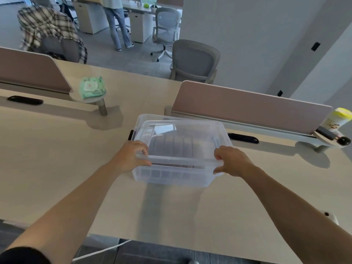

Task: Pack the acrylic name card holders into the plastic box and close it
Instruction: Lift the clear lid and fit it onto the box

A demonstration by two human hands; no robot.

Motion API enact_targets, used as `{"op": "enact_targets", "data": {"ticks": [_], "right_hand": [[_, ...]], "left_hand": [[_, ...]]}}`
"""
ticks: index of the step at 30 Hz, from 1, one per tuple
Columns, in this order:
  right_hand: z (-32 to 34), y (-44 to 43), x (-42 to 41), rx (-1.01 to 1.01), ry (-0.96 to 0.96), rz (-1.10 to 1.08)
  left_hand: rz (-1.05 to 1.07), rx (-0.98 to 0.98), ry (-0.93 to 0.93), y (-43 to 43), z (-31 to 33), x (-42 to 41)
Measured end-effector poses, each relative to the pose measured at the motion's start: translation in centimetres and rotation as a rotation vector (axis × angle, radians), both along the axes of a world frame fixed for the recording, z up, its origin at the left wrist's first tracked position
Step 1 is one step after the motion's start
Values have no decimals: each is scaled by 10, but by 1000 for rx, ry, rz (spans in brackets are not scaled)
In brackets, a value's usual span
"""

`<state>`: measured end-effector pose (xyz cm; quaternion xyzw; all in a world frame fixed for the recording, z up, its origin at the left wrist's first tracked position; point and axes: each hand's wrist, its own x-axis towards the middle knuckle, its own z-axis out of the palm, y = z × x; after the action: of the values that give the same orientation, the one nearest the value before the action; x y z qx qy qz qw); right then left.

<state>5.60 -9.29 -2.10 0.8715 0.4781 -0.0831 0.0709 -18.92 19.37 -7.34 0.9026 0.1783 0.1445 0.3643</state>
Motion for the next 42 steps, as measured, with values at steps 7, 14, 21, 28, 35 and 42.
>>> {"op": "enact_targets", "data": {"ticks": [7, 14, 21, 28, 35, 42], "right_hand": [[-37, -5, -10, -59, 64, -11], [-47, 13, -7, -26, 152, -31], [-52, 13, -11, -34, 138, -68], [-51, 18, -12, -60, 119, -64], [-54, 20, -13, -84, -42, 15], [-45, 25, -18, -118, 15, -17]], "left_hand": [[-57, 122, 46, -3, -22, -6], [-12, 155, 60, 13, -27, -14], [57, 79, 118, 2, -40, -11], [-45, 303, 247, 10, -45, -11], [-110, 501, 308, 14, -50, -11], [-126, 447, 435, 14, -45, -11]]}}
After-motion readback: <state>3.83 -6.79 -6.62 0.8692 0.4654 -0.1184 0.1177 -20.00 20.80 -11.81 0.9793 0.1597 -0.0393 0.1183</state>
